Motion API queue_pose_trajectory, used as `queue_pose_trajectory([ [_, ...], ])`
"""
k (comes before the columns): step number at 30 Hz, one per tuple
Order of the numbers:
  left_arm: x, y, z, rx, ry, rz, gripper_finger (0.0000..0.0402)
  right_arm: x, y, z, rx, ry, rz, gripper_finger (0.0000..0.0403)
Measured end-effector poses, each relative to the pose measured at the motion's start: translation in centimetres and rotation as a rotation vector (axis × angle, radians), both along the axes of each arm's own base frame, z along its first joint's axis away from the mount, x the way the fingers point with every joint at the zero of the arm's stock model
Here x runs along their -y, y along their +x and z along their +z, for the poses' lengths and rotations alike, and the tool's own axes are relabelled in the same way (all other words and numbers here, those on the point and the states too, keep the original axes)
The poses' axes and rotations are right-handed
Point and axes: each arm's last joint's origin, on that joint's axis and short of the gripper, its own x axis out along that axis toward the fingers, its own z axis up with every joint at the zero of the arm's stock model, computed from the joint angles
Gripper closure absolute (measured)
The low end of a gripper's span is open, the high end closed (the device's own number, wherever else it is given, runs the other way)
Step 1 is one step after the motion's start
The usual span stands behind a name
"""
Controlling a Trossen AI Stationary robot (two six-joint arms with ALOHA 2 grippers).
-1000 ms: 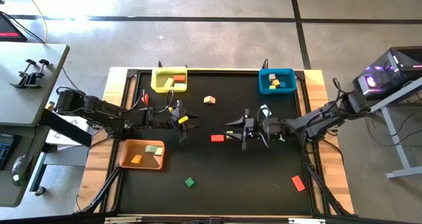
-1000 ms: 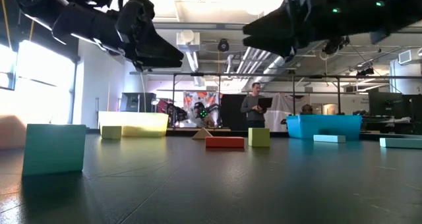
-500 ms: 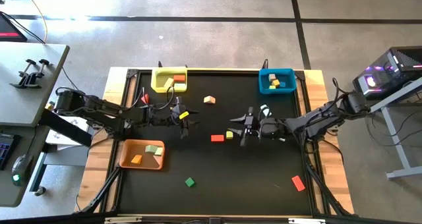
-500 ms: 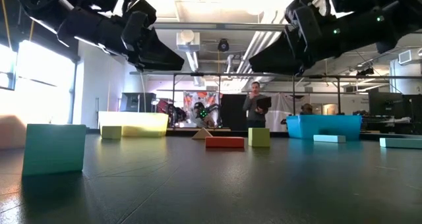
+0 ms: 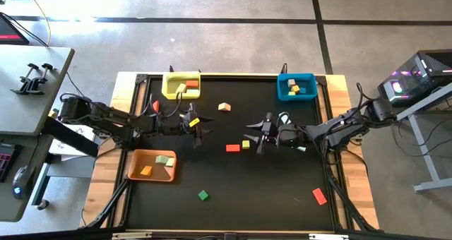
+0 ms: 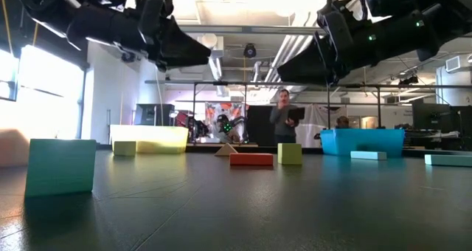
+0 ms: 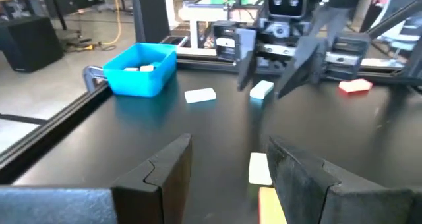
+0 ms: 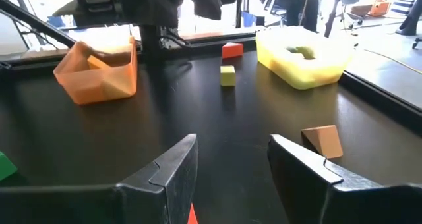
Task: Sort blocks by size
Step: Put the green wooden block into the blue bin
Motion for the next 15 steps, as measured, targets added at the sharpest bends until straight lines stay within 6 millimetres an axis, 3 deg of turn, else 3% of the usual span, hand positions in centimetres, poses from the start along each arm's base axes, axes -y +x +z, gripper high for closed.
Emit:
queue_pose_trajectory([
  [15,0.99,0.14,-0.17,-0.015,0.072,-0.064,0.0222,-0.11,0.01,-0.07,-0.006,0.016,0.032,0.0222],
])
